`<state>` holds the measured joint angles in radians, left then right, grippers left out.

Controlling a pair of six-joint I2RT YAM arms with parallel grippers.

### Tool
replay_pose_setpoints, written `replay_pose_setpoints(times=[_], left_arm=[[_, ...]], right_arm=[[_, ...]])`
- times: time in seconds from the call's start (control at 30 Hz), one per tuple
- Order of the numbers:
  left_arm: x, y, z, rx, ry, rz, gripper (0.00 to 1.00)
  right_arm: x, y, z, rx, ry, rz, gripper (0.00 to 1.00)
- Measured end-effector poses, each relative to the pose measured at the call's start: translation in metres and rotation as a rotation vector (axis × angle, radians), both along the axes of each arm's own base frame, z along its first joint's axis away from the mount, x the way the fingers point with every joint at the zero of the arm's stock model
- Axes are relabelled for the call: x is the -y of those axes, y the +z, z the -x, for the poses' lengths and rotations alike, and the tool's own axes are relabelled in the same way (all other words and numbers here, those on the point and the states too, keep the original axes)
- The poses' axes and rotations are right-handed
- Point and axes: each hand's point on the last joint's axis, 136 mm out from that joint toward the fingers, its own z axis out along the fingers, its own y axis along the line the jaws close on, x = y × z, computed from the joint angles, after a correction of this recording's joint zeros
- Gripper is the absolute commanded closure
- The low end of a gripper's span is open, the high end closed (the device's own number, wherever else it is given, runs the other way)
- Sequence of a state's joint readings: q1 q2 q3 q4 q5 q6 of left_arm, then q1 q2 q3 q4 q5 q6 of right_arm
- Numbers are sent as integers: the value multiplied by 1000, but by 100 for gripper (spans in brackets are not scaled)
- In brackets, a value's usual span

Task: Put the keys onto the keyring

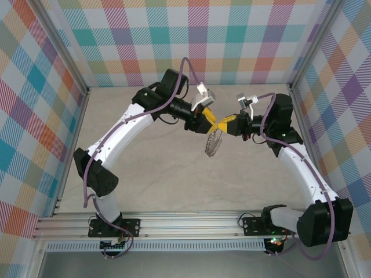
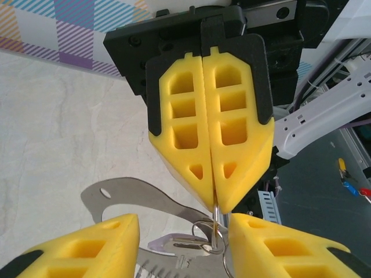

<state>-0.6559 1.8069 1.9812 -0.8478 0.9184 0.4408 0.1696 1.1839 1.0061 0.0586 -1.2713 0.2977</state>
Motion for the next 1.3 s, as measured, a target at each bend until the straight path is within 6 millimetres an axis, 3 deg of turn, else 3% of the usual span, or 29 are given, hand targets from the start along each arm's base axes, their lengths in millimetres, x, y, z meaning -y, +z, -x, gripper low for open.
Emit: replay_pose_setpoints(times=[0.27,0.7,0.93,1.23,1.3], left_arm=[[2,2,1,-10,-12,6,70],[5,3,6,-21,-32,13,72],[7,4,9,-35,-47,20,100],[13,3,1,-92,-4,27,100],[16,0,-5,-102,24,33,100]], right_arm=[[0,-3,-2,-11,6,1,100],[-1,-3,-2,-13,7,1,100],[1,-4,-3,-15,4,0,100],[4,-3,-12,-21,-42,4,100],[7,-4,-18,-31,-79,9,92]])
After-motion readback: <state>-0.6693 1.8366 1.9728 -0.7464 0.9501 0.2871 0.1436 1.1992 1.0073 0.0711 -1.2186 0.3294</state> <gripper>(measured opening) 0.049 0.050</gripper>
